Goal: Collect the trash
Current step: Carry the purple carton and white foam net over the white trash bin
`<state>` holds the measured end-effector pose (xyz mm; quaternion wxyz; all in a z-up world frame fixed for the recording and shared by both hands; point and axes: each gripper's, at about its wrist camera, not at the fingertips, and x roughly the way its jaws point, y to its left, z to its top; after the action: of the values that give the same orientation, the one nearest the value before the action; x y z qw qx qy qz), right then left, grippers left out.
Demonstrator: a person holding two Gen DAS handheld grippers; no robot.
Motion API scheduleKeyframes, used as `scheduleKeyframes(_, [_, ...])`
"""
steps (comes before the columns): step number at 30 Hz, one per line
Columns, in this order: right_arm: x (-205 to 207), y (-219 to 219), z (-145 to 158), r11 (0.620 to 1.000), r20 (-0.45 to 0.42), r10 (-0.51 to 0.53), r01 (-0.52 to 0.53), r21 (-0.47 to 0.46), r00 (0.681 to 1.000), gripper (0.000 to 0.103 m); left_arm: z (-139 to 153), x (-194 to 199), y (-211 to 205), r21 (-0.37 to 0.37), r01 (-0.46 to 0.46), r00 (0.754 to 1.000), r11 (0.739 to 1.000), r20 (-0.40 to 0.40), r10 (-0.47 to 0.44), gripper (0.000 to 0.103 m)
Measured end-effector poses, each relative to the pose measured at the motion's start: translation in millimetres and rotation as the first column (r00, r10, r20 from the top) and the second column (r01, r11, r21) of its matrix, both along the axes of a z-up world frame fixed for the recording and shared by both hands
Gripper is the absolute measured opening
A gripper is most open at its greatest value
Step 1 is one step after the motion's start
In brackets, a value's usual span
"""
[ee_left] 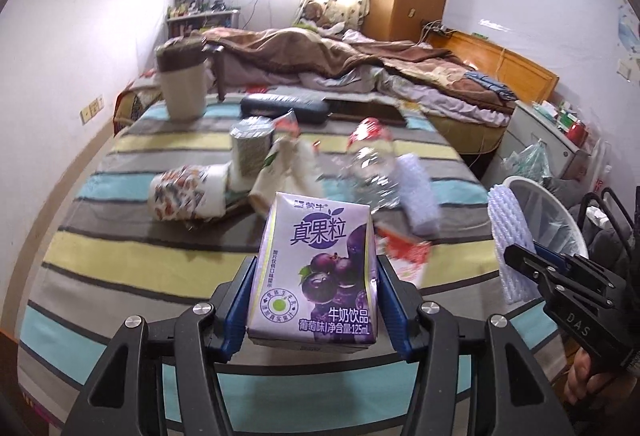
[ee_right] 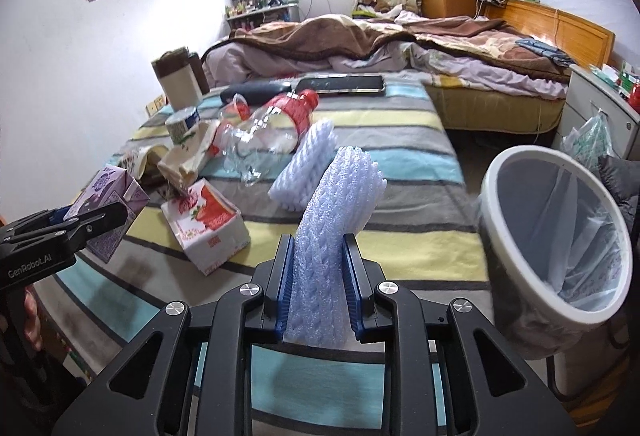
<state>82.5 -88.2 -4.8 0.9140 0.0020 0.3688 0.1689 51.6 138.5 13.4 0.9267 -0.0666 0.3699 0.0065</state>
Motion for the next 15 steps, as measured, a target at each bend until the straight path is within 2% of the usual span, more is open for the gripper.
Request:
scheduleKeyframes(7, [1, -25, 13, 0.999, 0.045, -0.044, 0.043, 0.013, 0.998, 0.026, 19, 8, -42, 0.009, 0.081, 0.996, 0.997, 0.046, -0.081, 0.057])
scheduleKeyframes(15, [5, -56, 22, 0.993, 0.085, -0.116, 0.116, -0.004, 0.99, 0.026, 32, 24, -97, 0.007, 0.195, 0.977, 0.981, 0.086, -0.195, 0.057])
